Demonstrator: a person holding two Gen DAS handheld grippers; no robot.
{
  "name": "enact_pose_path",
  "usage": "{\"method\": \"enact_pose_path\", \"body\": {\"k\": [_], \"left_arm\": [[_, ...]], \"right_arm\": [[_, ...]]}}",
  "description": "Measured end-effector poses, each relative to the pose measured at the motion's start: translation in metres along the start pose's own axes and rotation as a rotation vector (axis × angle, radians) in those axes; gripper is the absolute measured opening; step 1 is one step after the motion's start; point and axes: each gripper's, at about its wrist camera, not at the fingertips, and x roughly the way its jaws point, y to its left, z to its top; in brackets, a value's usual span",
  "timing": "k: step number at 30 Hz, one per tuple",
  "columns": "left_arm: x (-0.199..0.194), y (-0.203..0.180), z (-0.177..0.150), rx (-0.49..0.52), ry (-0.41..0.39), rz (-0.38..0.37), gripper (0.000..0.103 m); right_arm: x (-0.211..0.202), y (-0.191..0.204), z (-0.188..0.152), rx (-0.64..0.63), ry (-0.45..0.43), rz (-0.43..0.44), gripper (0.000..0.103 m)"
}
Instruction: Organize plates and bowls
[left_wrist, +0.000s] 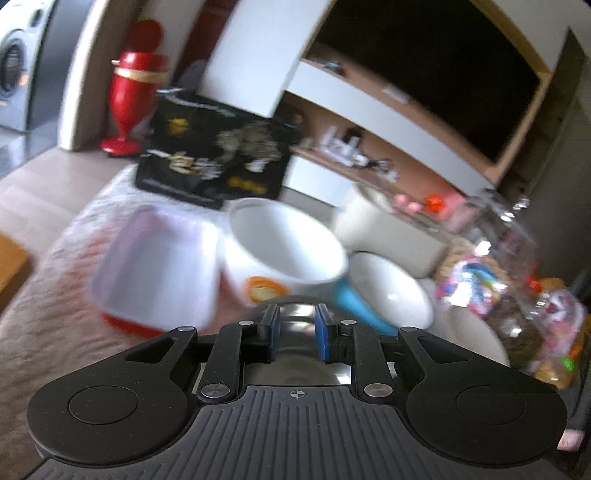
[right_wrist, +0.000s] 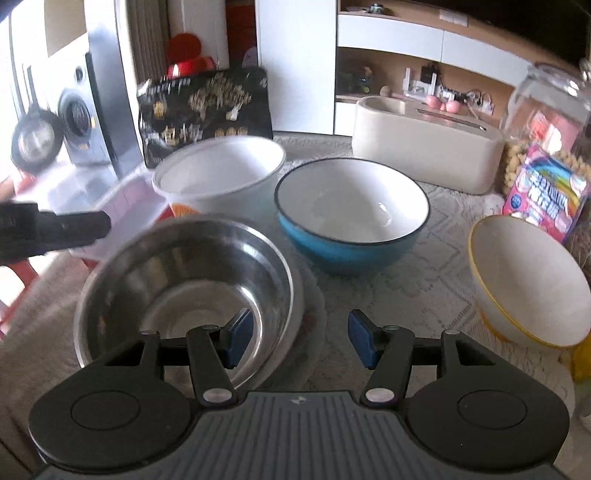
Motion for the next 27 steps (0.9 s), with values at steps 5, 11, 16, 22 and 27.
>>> {"method": "enact_pose_path", "body": {"k": [5, 11, 16, 22, 27], "left_arm": [[0.028, -0.047, 0.002, -0.008, 0.133, -0.139, 0.022], [0.088, -0.111, -0.015, 0.004, 0.241, -0.219, 0.022], [0.139, -0.154, -0.028, 0.014, 0.289, -0.216, 0.022], [0.174, -0.182, -0.039, 0.090, 0.289, -0.118, 0.022], [0.201, -0.193, -0.049, 0.138, 0.323, -0.070, 0.023]], "right_arm": [[-0.035, -0.054, 0.038, 0.085, -0.087, 0.010, 0.066], [-0.043, -0.152, 0.043, 0.164, -0.125, -0.189, 0.074], [-0.040, -0.204, 0.012, 0.252, -0.155, -0.254, 0.074], [-0.015, -0.226, -0.003, 0.249, -0.095, -0.292, 0.070], [0.004, -0.233, -0.005, 0.262, -0.037, -0.309, 0.060]]}}
